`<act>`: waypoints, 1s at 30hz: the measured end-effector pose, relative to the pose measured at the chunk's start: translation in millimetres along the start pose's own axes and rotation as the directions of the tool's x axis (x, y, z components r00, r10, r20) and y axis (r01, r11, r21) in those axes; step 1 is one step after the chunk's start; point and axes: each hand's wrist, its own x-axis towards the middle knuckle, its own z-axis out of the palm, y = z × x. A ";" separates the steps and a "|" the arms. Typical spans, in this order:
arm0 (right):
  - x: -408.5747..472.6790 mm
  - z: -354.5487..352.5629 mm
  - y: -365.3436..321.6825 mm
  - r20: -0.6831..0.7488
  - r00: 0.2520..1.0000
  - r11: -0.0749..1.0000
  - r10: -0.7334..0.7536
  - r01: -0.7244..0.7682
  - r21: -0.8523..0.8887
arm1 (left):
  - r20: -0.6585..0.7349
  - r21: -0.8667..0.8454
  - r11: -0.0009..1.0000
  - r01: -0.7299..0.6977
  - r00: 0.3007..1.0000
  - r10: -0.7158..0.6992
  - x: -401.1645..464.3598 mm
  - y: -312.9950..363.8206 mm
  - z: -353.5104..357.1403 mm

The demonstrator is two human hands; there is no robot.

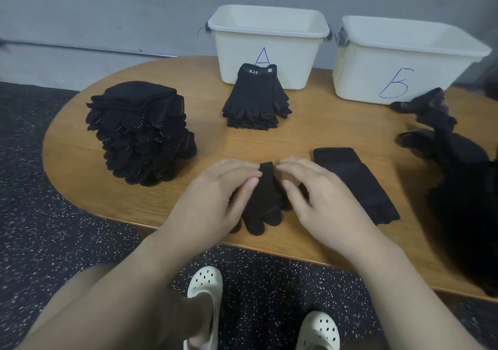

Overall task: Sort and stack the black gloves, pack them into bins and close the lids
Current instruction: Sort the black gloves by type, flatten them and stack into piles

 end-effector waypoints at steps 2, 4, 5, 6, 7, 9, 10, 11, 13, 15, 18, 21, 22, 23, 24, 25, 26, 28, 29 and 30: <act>1.4 6.9 -6.5 0.029 0.999 0.999 -0.023 0.024 -0.023 | 0.109 0.096 0.995 0.039 0.993 -0.050 0.2 -2.8 2.3; 5.1 14.1 -10.4 0.069 0.996 0.998 -0.049 0.052 -0.037 | 0.245 0.196 0.980 0.022 0.967 -0.071 -4.0 -5.5 5.4; 7.4 16.7 -11.3 0.094 0.994 0.997 -0.061 0.065 -0.045 | 0.288 0.239 0.971 0.016 0.954 -0.087 -6.6 -6.8 6.3; 9.4 18.8 -11.7 0.126 0.989 0.995 -0.071 0.079 -0.055 | 0.314 0.268 0.963 0.019 0.943 -0.106 -8.9 -7.7 6.8; 10.9 20.5 -11.6 0.165 0.983 0.993 -0.080 0.093 -0.071 | 0.330 0.290 0.957 0.025 0.936 -0.125 -10.6 -7.7 7.1; 11.5 24.3 -11.2 0.245 0.967 0.986 -0.076 0.109 -0.127 | 0.359 0.329 0.944 0.029 0.920 -0.154 -12.4 -6.9 6.6; 11.1 25.8 -11.1 0.275 0.959 0.982 -0.061 0.107 -0.156 | 0.374 0.349 0.937 0.030 0.912 -0.168 -12.5 -6.5 6.2; 10.5 26.9 -11.2 0.296 0.954 0.979 -0.042 0.099 -0.179 | 0.384 0.368 0.929 0.032 0.905 -0.183 -12.3 -6.0 5.7; 9.4 26.9 -12.4 0.318 0.948 0.971 -0.006 0.081 -0.223 | 0.390 0.398 0.917 0.042 0.896 -0.210 -12.6 -5.5 4.5; 9.1 24.2 -12.4 0.325 0.945 0.963 0.046 0.044 -0.265 | 0.388 0.410 0.909 0.069 0.889 -0.243 -13.2 -5.3 3.4; 9.1 19.7 -9.7 0.304 0.944 0.955 0.126 -0.032 -0.296 | 0.376 0.402 0.906 0.133 0.879 -0.295 -14.4 -7.1 -0.6; 7.3 18.8 -8.7 0.258 0.954 0.960 0.149 -0.077 -0.270 | 0.341 0.328 0.918 0.221 0.879 -0.333 -11.5 -7.7 -10.6; 7.6 18.6 -9.6 0.235 0.961 0.967 0.142 -0.084 -0.241 | 0.301 0.288 0.923 0.254 0.891 -0.339 -10.1 -8.2 -13.2; 9.1 18.3 -10.7 0.202 0.971 0.975 0.125 -0.083 -0.207 | 0.240 0.255 0.926 0.278 0.910 -0.339 -8.8 -9.5 -14.8; 11.7 18.0 -11.8 0.165 0.981 0.982 0.101 -0.072 -0.173 | 0.167 0.241 0.927 0.286 0.929 -0.330 -7.7 -10.6 -15.7; 15.4 17.3 -12.7 0.134 0.988 0.988 0.074 -0.054 -0.143 | 0.100 0.238 0.928 0.286 0.943 -0.316 -6.2 -12.2 -16.0; 20.0 16.4 -13.4 0.118 0.992 0.992 0.047 -0.033 -0.119 | 0.051 0.233 0.929 0.287 0.951 -0.306 -5.1 -14.5 -15.7; 29.9 16.7 -13.1 0.119 0.993 0.996 0.000 0.010 -0.085 | 0.003 0.190 0.926 0.327 0.943 -0.334 -4.3 -19.1 -15.0; 34.7 17.5 -12.3 0.133 0.991 0.998 -0.009 0.017 -0.064 | -0.004 0.158 0.918 0.365 0.930 -0.369 -4.0 -20.9 -15.0; 39.3 17.9 -11.6 0.158 0.987 0.999 0.000 0.005 -0.033 | -0.004 0.131 0.906 0.403 0.914 -0.406 -3.2 -22.0 -15.6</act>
